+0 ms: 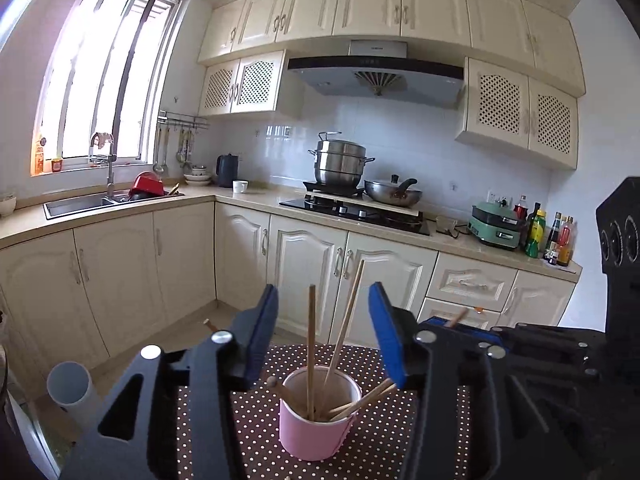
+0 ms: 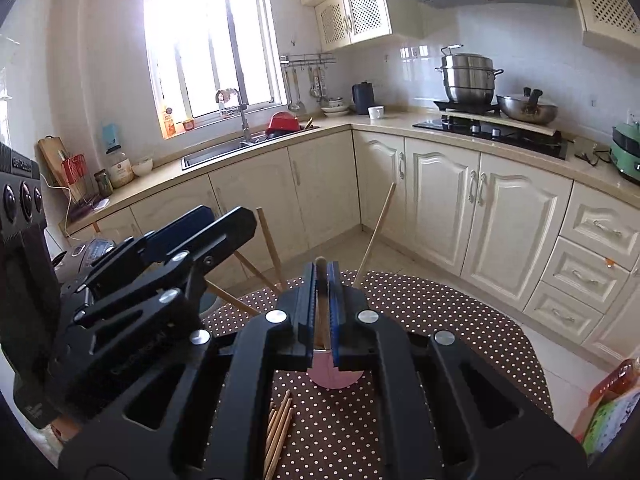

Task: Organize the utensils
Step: 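Move both open grippers back down to the chopstick pile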

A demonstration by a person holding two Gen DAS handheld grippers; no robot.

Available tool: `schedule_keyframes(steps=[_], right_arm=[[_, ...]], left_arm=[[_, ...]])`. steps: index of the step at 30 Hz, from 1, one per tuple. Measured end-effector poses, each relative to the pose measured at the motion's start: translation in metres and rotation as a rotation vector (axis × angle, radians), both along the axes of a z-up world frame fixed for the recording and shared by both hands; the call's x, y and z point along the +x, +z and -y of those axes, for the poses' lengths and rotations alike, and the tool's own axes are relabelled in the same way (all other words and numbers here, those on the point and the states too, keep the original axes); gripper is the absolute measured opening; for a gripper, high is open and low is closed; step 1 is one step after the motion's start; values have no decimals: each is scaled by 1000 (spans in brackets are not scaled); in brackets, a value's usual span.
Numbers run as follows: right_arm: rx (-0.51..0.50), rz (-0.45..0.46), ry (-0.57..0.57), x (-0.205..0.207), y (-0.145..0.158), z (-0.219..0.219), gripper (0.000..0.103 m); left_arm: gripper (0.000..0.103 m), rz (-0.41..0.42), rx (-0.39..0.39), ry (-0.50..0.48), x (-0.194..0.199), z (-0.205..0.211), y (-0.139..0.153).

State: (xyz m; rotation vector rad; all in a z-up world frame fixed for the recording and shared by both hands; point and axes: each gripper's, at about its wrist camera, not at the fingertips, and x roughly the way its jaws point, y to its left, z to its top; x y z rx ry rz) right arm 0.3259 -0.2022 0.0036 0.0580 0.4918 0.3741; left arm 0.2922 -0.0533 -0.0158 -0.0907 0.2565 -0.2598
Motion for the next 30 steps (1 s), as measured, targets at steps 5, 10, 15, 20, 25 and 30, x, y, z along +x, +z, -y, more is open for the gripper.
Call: schedule_keyframes(steps=[5,10,15,20,25,30], right_arm=[[7,11,-9,-14,5,3,7],[15,14,-11,-28,8,7,7],[23,4,-11,-43,6,8,7],[24,-24,-7,-53,-6,8,7],[18,-67,3,-61,-26,5,7],[-7,-121,7,-62,-54,1,7]], left_arm=[[62,33,-14,10,-23,-10,8],[62,21,-13,12,-42,-21,11],[62,-42,1,18,-53,-33,3],[62,-144,9,30,-57,-48,-21],[62,-331,22,6,-44,-57,-61],[62,-518,46,6,-31,-59,-108]])
